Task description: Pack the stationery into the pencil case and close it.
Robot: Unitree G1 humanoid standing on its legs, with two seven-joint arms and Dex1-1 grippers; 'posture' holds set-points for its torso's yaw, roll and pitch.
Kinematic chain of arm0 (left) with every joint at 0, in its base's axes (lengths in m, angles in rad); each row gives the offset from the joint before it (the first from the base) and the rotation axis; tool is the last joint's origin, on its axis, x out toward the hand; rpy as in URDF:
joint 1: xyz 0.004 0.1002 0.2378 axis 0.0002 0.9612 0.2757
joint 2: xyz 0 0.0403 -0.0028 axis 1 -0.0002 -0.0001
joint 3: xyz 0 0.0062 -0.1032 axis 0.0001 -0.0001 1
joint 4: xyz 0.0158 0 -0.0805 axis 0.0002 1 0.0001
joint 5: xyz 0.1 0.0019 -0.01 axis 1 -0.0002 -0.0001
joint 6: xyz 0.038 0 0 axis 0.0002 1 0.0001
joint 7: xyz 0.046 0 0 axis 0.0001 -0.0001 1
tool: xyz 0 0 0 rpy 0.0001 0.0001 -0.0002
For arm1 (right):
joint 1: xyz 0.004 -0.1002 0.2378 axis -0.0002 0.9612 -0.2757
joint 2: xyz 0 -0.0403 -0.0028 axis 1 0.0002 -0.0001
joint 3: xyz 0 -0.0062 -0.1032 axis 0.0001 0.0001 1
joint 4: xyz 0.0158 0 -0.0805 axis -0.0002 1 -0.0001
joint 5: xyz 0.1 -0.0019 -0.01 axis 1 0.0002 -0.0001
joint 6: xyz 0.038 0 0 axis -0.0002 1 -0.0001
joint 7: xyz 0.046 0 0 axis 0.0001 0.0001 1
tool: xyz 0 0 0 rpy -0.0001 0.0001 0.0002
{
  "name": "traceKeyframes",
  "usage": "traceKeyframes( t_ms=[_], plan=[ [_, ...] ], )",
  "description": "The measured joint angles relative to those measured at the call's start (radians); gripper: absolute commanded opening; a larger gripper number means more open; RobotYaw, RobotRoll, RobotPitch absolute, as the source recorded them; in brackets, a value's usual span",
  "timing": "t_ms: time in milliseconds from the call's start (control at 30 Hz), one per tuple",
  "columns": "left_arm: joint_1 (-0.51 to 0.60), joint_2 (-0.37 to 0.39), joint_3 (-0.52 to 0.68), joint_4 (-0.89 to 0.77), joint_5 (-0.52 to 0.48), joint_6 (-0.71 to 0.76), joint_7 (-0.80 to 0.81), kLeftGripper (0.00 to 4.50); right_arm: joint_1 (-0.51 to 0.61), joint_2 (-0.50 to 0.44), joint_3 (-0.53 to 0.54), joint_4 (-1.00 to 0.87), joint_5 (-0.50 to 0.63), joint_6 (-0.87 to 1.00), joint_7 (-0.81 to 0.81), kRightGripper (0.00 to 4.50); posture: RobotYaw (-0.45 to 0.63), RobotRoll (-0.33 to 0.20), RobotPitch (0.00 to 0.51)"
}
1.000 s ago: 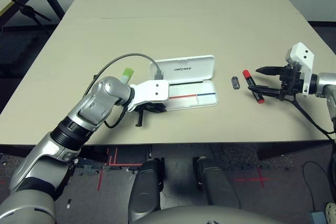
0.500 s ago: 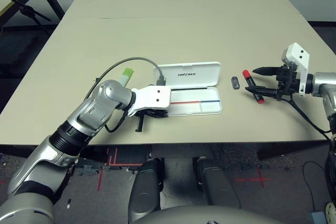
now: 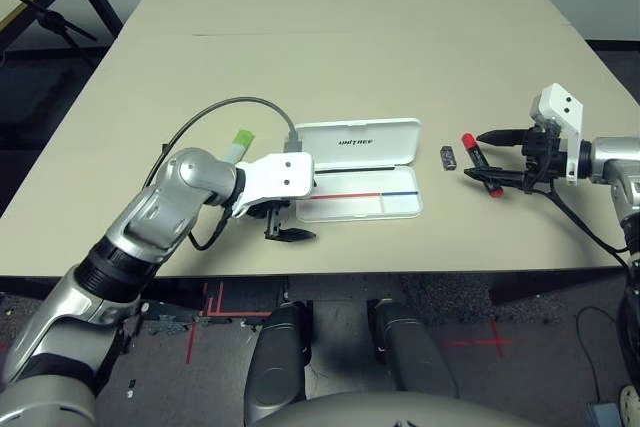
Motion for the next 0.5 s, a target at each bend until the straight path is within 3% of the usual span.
traceKeyframes(
  t_ms=[200, 500],
  plan=[
    [0.041, 0.069, 0.091, -0.065, -0.045, 0.035, 0.001, 4.46, 0.002, -0.040, -0.004, -0.013, 0.003, 0.043, 0.003, 4.50, 0.03, 0.000, 0.150],
    [0.060, 0.062, 0.211, -0.133, -0.162, 0.108, 0.056, 4.46, 0.065, -0.074, -0.039, -0.169, 0.039, 0.321, -0.090, 4.50, 0.03, 0.000, 0.156]
  ],
)
